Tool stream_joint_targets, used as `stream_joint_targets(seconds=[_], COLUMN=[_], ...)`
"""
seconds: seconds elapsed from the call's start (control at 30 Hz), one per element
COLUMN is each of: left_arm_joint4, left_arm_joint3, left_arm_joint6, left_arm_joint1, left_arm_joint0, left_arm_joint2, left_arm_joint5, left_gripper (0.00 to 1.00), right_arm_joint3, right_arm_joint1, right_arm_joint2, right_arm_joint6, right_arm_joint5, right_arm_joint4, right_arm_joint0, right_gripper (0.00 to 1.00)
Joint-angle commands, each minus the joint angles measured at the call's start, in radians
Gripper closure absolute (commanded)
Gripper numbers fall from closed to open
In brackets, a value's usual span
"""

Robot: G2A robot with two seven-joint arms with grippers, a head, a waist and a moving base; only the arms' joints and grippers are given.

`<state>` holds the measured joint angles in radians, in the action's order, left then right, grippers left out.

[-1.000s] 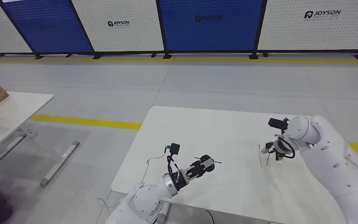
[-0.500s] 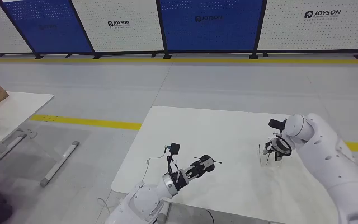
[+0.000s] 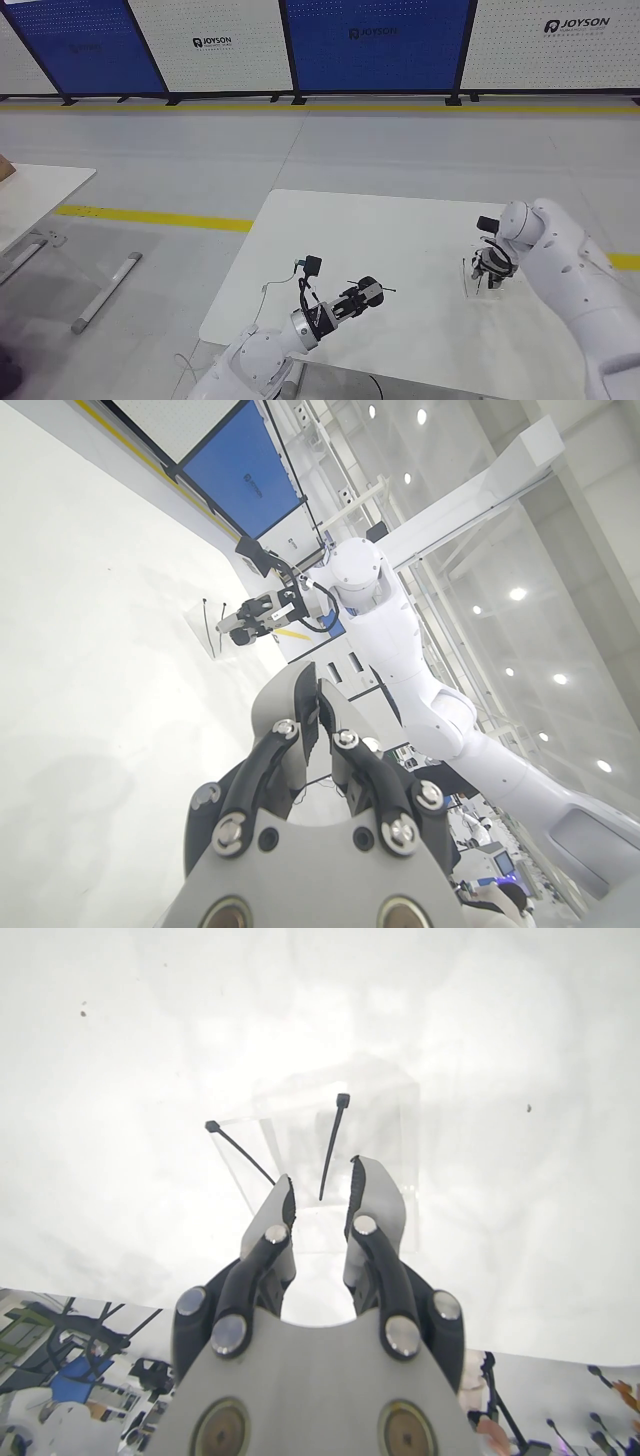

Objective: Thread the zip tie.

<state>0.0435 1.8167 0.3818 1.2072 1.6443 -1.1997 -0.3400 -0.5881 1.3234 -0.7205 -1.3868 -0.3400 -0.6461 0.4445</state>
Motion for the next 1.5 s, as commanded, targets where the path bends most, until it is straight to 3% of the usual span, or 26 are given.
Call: stream_joint_targets(seconds=[0.0, 0.13, 0.57, 1.1, 1.4, 1.47], left_arm_joint4=[0.000, 0.000, 0.000, 0.000, 0.000, 0.000], left_arm_joint3=[0.000, 0.000, 0.000, 0.000, 0.000, 0.000], left_arm_joint6=[0.000, 0.000, 0.000, 0.000, 0.000, 0.000], left_arm_joint1=[0.000, 0.000, 0.000, 0.000, 0.000, 0.000], left_arm_joint0=[0.000, 0.000, 0.000, 0.000, 0.000, 0.000], left_arm_joint2=[0.000, 0.000, 0.000, 0.000, 0.000, 0.000], left_arm_joint5=[0.000, 0.000, 0.000, 0.000, 0.000, 0.000], left_gripper=[1.00, 1.00, 1.00, 1.00, 1.00, 1.00], right_arm_joint3=[0.027, 0.076, 0.198, 0.310, 0.355, 0.366], right_arm_joint1=[0.013, 0.038, 0.102, 0.151, 0.175, 0.180], right_arm_joint2=[0.006, 0.019, 0.044, 0.051, 0.056, 0.056], right_arm_joint6=[0.000, -0.001, 0.017, 0.052, 0.058, 0.060], right_arm_joint5=[0.000, 0.000, 0.000, 0.000, 0.000, 0.000], right_arm_joint4=[-0.003, -0.010, -0.017, -0.016, -0.023, -0.024], right_arm_joint0=[-0.009, -0.025, -0.070, -0.101, -0.111, -0.113], right_gripper=[0.74, 0.71, 0.74, 0.76, 0.82, 0.87])
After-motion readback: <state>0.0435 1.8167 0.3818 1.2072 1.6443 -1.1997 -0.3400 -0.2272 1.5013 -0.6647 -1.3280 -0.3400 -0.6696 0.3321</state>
